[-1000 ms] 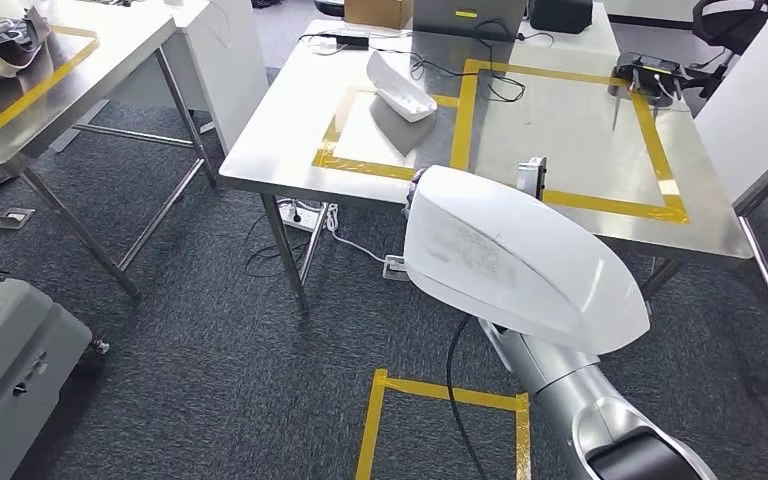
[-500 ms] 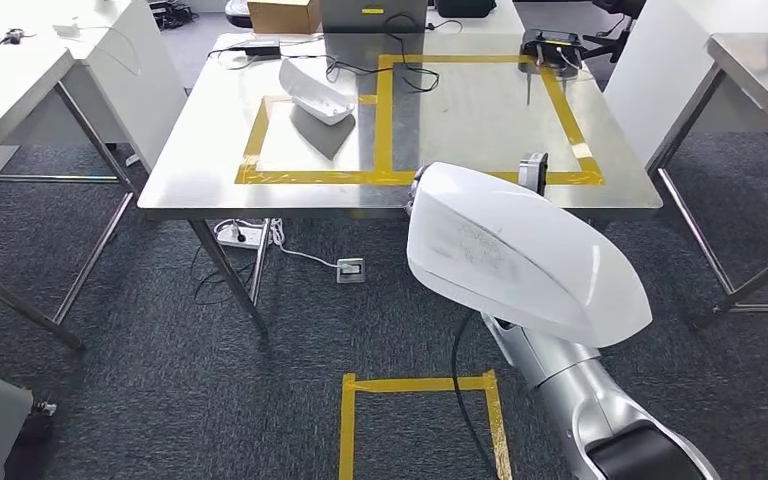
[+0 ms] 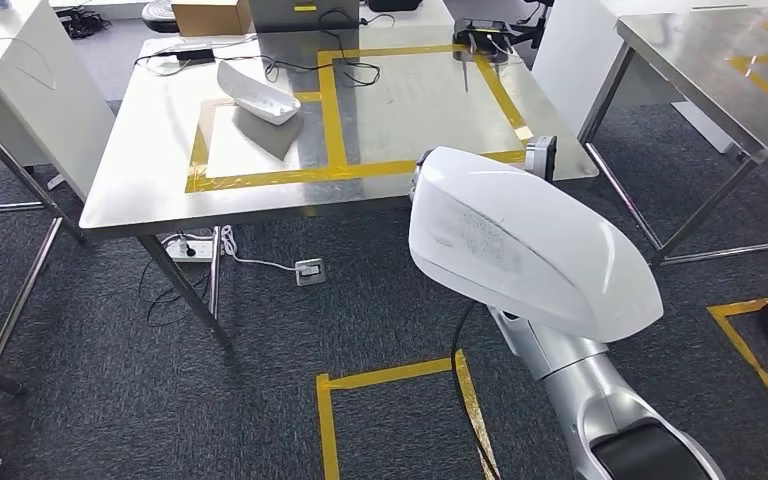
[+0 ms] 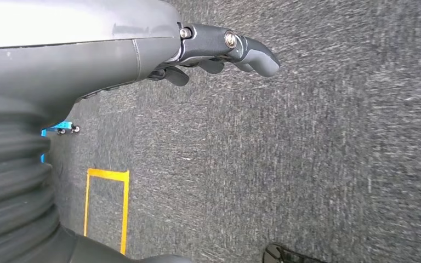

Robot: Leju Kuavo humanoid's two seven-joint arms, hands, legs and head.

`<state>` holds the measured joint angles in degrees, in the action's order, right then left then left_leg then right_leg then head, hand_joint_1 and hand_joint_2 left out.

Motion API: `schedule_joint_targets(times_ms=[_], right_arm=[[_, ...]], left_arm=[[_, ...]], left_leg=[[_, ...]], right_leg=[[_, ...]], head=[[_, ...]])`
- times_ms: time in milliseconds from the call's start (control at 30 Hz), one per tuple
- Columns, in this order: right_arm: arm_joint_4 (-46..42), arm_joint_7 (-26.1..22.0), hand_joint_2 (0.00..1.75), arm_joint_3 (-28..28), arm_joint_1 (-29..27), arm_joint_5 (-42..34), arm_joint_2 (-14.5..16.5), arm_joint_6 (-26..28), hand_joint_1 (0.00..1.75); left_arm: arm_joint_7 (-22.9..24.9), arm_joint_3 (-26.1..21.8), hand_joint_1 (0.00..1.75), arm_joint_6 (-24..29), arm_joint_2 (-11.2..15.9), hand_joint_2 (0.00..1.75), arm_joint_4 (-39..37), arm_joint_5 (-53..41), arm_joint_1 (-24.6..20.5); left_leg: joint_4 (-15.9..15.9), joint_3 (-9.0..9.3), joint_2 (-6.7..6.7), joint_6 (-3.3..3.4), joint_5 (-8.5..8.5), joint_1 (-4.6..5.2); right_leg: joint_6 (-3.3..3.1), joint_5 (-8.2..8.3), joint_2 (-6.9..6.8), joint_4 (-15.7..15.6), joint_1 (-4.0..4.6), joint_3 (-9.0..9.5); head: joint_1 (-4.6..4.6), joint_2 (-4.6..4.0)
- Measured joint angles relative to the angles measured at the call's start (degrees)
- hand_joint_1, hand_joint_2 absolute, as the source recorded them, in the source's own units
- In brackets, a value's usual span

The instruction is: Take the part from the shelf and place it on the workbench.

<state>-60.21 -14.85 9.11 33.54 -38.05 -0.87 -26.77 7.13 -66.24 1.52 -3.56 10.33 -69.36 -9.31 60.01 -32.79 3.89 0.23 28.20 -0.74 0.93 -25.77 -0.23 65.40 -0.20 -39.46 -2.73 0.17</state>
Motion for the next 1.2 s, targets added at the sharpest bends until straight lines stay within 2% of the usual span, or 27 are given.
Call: schedule_joint_targets(times_ms=[67,133,200,267,333,367,400,433,500,533,567,600,667,733,800,867,900,933,967,1033,1067,1100,1167,1200], right_arm=[[-0.26,0.43,1.75,0.0,0.44,-0.17,0.0,-0.11,1.75],[-0.32,0.82,1.75,0.0,0.74,-0.25,-0.12,-0.22,1.75],[-0.42,0.93,1.75,0.0,0.87,-0.29,-0.41,-0.3,1.75],[-0.52,1.12,1.75,0.0,1.16,-0.43,-0.61,-0.38,1.75],[-0.52,1.48,1.75,0.01,1.33,-0.56,-0.63,-0.43,1.75],[-0.52,1.61,1.75,0.02,1.27,-0.58,-0.63,-0.45,1.75],[-0.51,1.68,1.75,0.02,1.2,-0.6,-0.63,-0.45,1.75],[-0.51,1.69,1.75,0.02,1.15,-0.63,-0.63,-0.45,1.75],[-0.51,1.69,1.75,0.02,1.16,-0.7,-0.63,-0.45,1.75],[-0.51,1.69,1.75,0.02,1.19,-0.77,-0.65,-0.46,1.75],[-0.51,1.69,1.75,0.02,1.23,-0.82,-0.67,-0.5,1.75],[-0.51,1.67,1.75,0.03,1.27,-0.86,-0.69,-0.55,1.75],[-0.51,1.67,1.75,0.05,1.32,-0.92,-0.84,-0.63,1.75],[-0.51,1.73,1.75,0.14,1.46,-0.99,-1.09,-0.64,1.75],[-0.49,1.68,1.75,0.28,1.71,-1.12,-1.27,-0.65,1.75],[-0.43,1.53,1.75,0.38,1.64,-1.21,-1.46,-0.64,1.75],[-0.4,1.49,1.75,0.43,1.46,-1.24,-1.58,-0.59,1.75],[-0.38,1.47,1.75,0.48,1.31,-1.26,-1.73,-0.51,1.75],[-0.38,1.47,1.75,0.53,1.22,-1.31,-1.86,-0.42,1.75],[-0.38,1.48,1.75,0.64,1.13,-1.48,-2.16,-0.15,1.75],[-0.38,1.51,1.75,0.72,1.05,-1.55,-2.32,-0.02,1.75],[-0.38,1.52,1.75,0.79,0.92,-1.61,-2.47,0.12,1.75],[-0.45,1.43,1.75,0.9,0.75,-1.7,-2.68,0.21,1.75],[-0.56,1.33,1.75,0.91,0.65,-1.75,-2.74,0.21,1.75]], left_arm=[[0.24,-0.11,0.0,0.32,-0.32,1.75,-0.02,0.3,-0.01],[0.54,-0.29,0.0,0.55,-0.68,1.75,-0.05,0.44,0.05],[0.72,-0.38,0.0,0.7,-1.11,1.75,-0.11,0.46,0.2],[0.73,-0.38,0.0,0.76,-1.46,1.75,-0.18,0.44,0.5],[0.68,-0.38,0.0,0.77,-1.63,1.75,-0.21,0.43,0.92],[0.67,-0.38,0.0,0.78,-1.67,1.75,-0.22,0.43,1.13],[0.66,-0.38,0.0,0.78,-1.72,1.75,-0.23,0.43,1.3],[0.66,-0.38,0.0,0.78,-1.79,1.75,-0.25,0.43,1.39],[0.62,-0.38,0.0,0.78,-1.9,1.75,-0.26,0.42,1.43],[0.61,-0.38,0.0,0.78,-1.96,1.75,-0.27,0.41,1.4],[0.61,-0.38,0.0,0.78,-2.02,1.75,-0.28,0.41,1.38],[0.65,-0.39,0.0,0.78,-2.08,1.75,-0.29,0.4,1.38],[0.67,-0.4,0.0,0.85,-2.28,1.75,-0.31,0.4,1.4],[0.47,-0.42,0.0,1.08,-2.49,1.75,-0.32,0.37,1.41],[0.22,-0.43,0.0,1.31,-2.59,1.75,-0.32,0.35,1.42],[0.09,-0.44,0.0,1.44,-2.62,1.75,-0.32,0.32,1.5],[0.04,-0.44,0.0,1.46,-2.62,1.75,-0.32,0.28,1.56],[-0.01,-0.45,0.0,1.48,-2.63,1.75,-0.32,0.21,1.62],[-0.05,-0.45,0.0,1.48,-2.63,1.75,-0.32,0.12,1.65],[-0.2,-0.46,0.0,1.48,-2.75,1.75,-0.34,-0.08,1.76],[-0.25,-0.46,0.0,1.48,-2.83,1.75,-0.35,-0.14,1.79],[-0.27,-0.46,0.0,1.48,-2.89,1.75,-0.37,-0.2,1.84],[-0.29,-0.48,0.0,1.51,-2.85,1.75,-0.34,-0.3,1.86],[-0.28,-0.48,0.0,1.53,-2.8,1.75,-0.3,-0.38,1.82]], left_leg=[[-0.04,0.11,0.69,-0.4,0.16,0.16],[-0.28,0.25,1.0,-0.92,0.15,0.2],[-0.11,0.13,0.22,-1.53,0.5,0.15],[3.58,-1.65,-1.9,-2.06,2.66,0.07],[11.1,-5.42,-3.39,-2.44,5.91,-0.02],[14.16,-7.17,-3.58,-2.6,6.69,-0.06],[15.37,-8.08,-3.62,-2.73,6.37,-0.11],[14.31,-7.89,-3.63,-2.84,4.92,-0.2],[7.16,-4.92,-3.77,-3.02,0.76,-0.49],[3.74,-3.35,-3.96,-2.93,-0.37,-0.51],[1.46,-2.26,-4.1,-2.65,-0.85,-0.51],[0.46,-1.78,-4.23,-2.23,-0.66,-0.45],[0.22,-1.48,-4.12,-1.13,-0.43,-0.43],[0.08,-0.78,-4.05,-0.19,-0.04,-0.51],[0.01,0.01,-4.03,0.39,0.57,-0.5],[0.02,0.74,-4.02,0.55,1.32,-0.41],[0.02,1.3,-4.01,0.54,1.8,-0.37],[0.02,2.0,-4.01,0.49,2.34,-0.35],[0.01,2.84,-3.97,0.4,2.96,-0.34],[-0.09,4.38,-3.84,0.13,4.36,-0.35],[-0.33,5.02,-3.78,-0.15,5.09,-0.32],[-0.9,5.75,-3.67,-0.47,5.68,-0.31],[-1.41,7.47,-3.53,-1.47,5.36,-0.2],[-0.34,7.61,-3.47,-1.91,4.35,-0.21]], right_leg=[[-0.76,1.48,-0.48,-5.7,0.49,2.99],[-1.27,1.44,-0.45,-6.53,0.82,3.25],[-1.88,1.57,-0.25,-7.06,0.47,3.64],[-2.51,1.76,-0.13,-7.66,-0.01,4.1],[-2.86,1.65,0.14,-7.69,-0.08,4.18],[-2.89,1.57,0.38,-7.65,-0.09,4.19],[-2.84,1.49,0.67,-7.55,-0.14,4.2],[-2.7,1.37,0.96,-7.4,-0.23,4.23],[-2.15,0.89,1.48,-6.82,-0.48,4.25],[-1.73,0.53,1.73,-6.44,-0.51,4.17],[-1.29,0.25,1.93,-6.19,-0.46,4.09],[-0.86,0.19,2.11,-5.99,-0.41,4.06],[-0.18,0.4,2.22,-5.61,-0.34,4.05],[0.32,0.11,1.59,-3.79,-0.4,3.35],[0.76,-1.87,0.81,1.89,-0.43,0.06],[0.96,-4.03,0.6,9.1,-0.43,-4.87],[0.89,-4.14,0.59,10.76,-0.42,-6.57],[0.7,-3.34,0.58,10.18,-0.36,-7.18],[0.38,-1.8,0.54,7.52,-0.25,-6.72],[-0.63,3.31,0.16,-0.89,0.31,-4.24],[-1.01,5.02,-0.07,-4.1,0.65,-3.15],[-1.29,5.9,-0.23,-6.15,0.97,-2.29],[-1.71,4.84,0.0,-7.53,1.07,-0.59],[-2.07,4.32,0.23,-8.11,0.94,0.65]], head=[[0.05,0.0],[0.1,-0.01],[0.14,-0.01],[0.21,-0.01],[0.27,-0.01],[0.3,0.0],[0.29,0.0],[0.3,0.0],[0.3,-0.01],[0.34,-0.01],[0.37,-0.02],[0.42,-0.01],[0.44,-0.01],[0.37,-0.01],[0.22,-0.01],[0.14,-0.01],[0.14,-0.01],[0.14,-0.01],[0.14,-0.02],[0.18,-0.01],[0.2,-0.01],[0.21,0.0],[0.19,0.0],[0.17,0.0]])
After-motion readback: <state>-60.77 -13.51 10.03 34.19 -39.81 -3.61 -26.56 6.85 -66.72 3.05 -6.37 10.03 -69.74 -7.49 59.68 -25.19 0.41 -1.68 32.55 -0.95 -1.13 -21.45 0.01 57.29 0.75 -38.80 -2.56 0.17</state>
